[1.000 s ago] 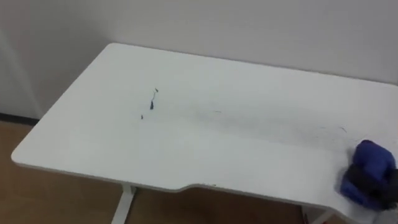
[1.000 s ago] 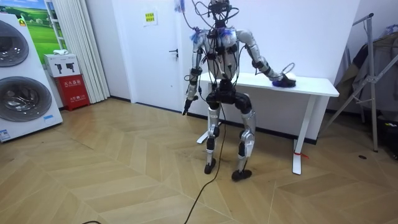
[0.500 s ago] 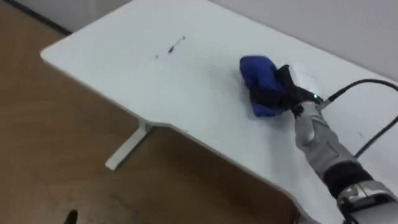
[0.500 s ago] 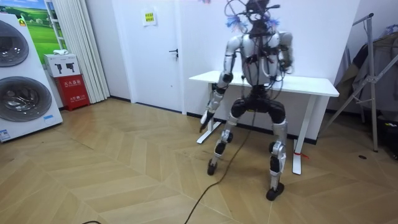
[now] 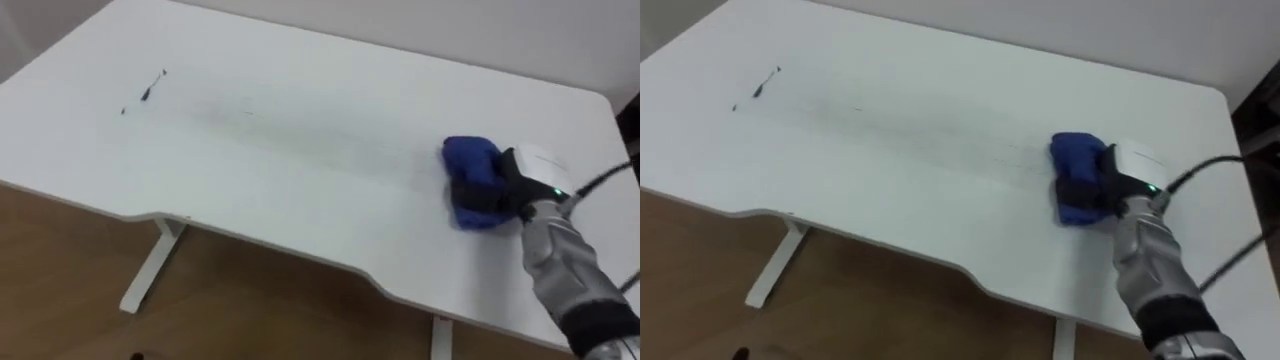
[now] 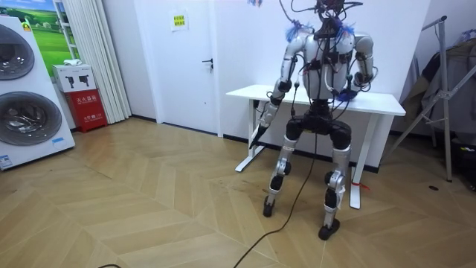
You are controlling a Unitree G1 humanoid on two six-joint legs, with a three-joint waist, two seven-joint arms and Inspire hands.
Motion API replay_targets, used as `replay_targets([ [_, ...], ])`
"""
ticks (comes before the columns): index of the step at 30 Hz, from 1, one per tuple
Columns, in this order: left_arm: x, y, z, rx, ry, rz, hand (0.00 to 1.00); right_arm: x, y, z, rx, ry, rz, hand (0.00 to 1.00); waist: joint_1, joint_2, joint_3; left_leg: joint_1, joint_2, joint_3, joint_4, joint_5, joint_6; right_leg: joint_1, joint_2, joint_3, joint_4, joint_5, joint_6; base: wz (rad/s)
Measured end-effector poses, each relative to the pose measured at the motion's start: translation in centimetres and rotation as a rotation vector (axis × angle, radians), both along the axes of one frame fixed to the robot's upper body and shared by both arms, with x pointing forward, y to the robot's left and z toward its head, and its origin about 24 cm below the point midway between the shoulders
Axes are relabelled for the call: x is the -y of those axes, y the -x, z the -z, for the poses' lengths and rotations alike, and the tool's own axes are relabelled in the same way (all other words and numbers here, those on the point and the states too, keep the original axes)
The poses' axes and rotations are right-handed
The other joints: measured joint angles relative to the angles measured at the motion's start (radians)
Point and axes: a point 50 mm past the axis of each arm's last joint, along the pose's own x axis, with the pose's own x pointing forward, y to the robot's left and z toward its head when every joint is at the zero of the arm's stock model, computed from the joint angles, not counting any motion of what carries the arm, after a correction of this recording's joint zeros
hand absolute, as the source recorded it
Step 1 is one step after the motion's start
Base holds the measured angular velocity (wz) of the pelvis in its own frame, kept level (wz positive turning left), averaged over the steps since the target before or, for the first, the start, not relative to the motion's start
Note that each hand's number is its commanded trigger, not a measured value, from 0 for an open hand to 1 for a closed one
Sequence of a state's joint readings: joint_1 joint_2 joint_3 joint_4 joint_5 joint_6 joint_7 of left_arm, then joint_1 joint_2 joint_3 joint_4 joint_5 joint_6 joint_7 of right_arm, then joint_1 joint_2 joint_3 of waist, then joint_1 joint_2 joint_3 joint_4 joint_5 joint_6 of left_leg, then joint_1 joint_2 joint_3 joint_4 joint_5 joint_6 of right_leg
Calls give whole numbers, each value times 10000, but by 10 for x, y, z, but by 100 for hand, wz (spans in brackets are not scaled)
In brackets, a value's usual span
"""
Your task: Wipe table
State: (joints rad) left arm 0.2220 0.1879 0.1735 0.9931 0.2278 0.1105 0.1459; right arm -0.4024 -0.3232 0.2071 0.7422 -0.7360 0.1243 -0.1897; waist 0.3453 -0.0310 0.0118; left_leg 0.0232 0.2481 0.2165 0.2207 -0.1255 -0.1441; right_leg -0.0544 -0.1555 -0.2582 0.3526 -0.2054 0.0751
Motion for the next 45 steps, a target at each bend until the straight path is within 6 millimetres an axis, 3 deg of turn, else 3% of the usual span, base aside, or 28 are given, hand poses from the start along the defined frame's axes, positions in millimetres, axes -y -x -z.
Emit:
replay_targets([
  [1, 0, 5, -1, -40, -28, -41, 0, -1, -1, -2, 100, -36, -65, 100, 43, 23, -17, 27, -78, -54, -187, 39, -265, 32, -35, 6, -171, 86, 81, 9],
  [2, -2, 11, -1, -187, -123, -92, 0, 0, -1, -3, 160, -31, -13, 100, 31, -12, -17, 26, -206, -140, -326, 47, -319, 70, -129, -23, -281, 146, 186, 16],
  [3, -3, 15, -2, -298, -148, -131, 0, 1, -1, -2, 182, -36, 37, 100, -13, -33, -7, 25, -280, -211, -345, 46, -318, 125, -190, -56, -339, 177, 239, 35],
  [7, -10, 31, -5, -563, -375, -477, 0, 24, 23, 13, 370, -598, 1076, 100, -731, -281, -31, -41, -721, -827, -346, -14, -166, 647, -554, -525, -651, 169, 477, 42],
  [11, -21, 40, -11, -438, -819, -1075, 0, 57, 61, 36, 303, -1040, 2916, 100, -1317, -375, -102, 175, -814, -1089, -345, -66, -84, 1311, -585, -863, -1082, 259, 618, 25],
  [13, -23, 41, -12, -417, -957, -1171, 0, 69, 75, 42, 153, -1147, 3661, 100, -1439, -353, -126, 321, -826, -1110, -340, -94, -56, 1505, -585, -908, -1155, 270, 632, 6],
  [18, -23, 32, -12, -192, -989, -1062, 0, 81, 78, 40, -201, -765, 4002, 100, -1468, -182, -130, 427, -833, -1111, -334, -98, -53, 1502, -583, -754, -1152, 369, 604, -9],
  [21, -19, 22, -11, -55, -927, -797, 0, 66, 61, 35, -381, -516, 3405, 100, -1305, -195, -141, 422, -850, -1106, -353, -105, -43, 1291, -542, -491, -1121, 480, 567, -27],
  [24, -14, 7, -9, 198, -815, -453, 0, 34, 36, 28, -509, -335, 2176, 100, -743, -214, -125, 437, -851, -1076, -443, -106, -40, 1015, -452, -185, -1117, 631, 506, -34],
  [26, -9, 1, -8, 305, -733, -281, 0, -7, 12, 15, -192, -286, 595, 100, -334, -243, -97, 407, -850, -1131, -519, -104, -37, 881, -366, -62, -1116, 716, 459, -25],
  [27, -9, -2, -8, 376, -718, -252, 0, -15, 8, 12, -111, -340, 266, 100, -271, -251, -85, 405, -850, -1155, -523, -104, -37, 883, -361, -65, -1115, 716, 459, -4],
  [29, -6, -1, -7, 355, -649, -131, 0, -28, -2, 4, 34, -547, -413, 100, 206, -274, -61, 372, -851, -1269, -541, -108, -36, 887, -360, -209, -1124, 713, 464, 14],
  [31, -7, 13, -6, -35, -670, -261, 0, -27, -11, 0, 72, -681, -374, 100, 231, -269, -47, 284, -851, -1455, -541, -108, -36, 916, -360, -471, -1193, 709, 470, 28],
  [34, -9, 45, -6, -893, -649, -565, 0, -5, -3, 8, -182, -1022, 637, 100, 23, -306, -59, 224, -856, -1740, -548, -113, -42, 1118, -361, -866, -1329, 691, 498, 28],
  [36, -11, 59, -8, -1161, -589, -862, 0, 22, 13, 21, -431, -1519, 1767, 100, -134, -299, -53, 205, -857, -1875, -549, -112, -43, 1233, -361, -1147, -1335, 673, 525, 25],
  [39, -17, 78, -11, -1483, -577, -1460, 0, 58, 49, 38, -125, -2116, 3407, 100, -686, -340, -78, 228, -877, -1907, -525, -112, -42, 1454, -373, -1341, -1484, 638, 561, 17],
  [41, -23, 80, -14, -1323, -697, -1702, 0, 88, 82, 48, -220, -2167, 4621, 100, -1141, -339, -71, 410, -923, -1892, -505, -117, -32, 1770, -374, -1294, -1678, 624, 568, 10],
  [43, -29, 78, -16, -1166, -838, -1575, 0, 105, 105, 56, -401, -2061, 5430, 100, -1492, -413, -163, 448, -924, -1865, -470, -118, -29, 1837, -375, -1274, -1670, 586, 575, 3],
  [45, -32, 67, -17, -766, -900, -1429, 0, 123, 123, 56, -547, -1895, 6057, 100, -1713, -455, -186, 428, -924, -1860, -394, -118, -29, 1836, -372, -1190, -1654, 581, 573, -2],
])
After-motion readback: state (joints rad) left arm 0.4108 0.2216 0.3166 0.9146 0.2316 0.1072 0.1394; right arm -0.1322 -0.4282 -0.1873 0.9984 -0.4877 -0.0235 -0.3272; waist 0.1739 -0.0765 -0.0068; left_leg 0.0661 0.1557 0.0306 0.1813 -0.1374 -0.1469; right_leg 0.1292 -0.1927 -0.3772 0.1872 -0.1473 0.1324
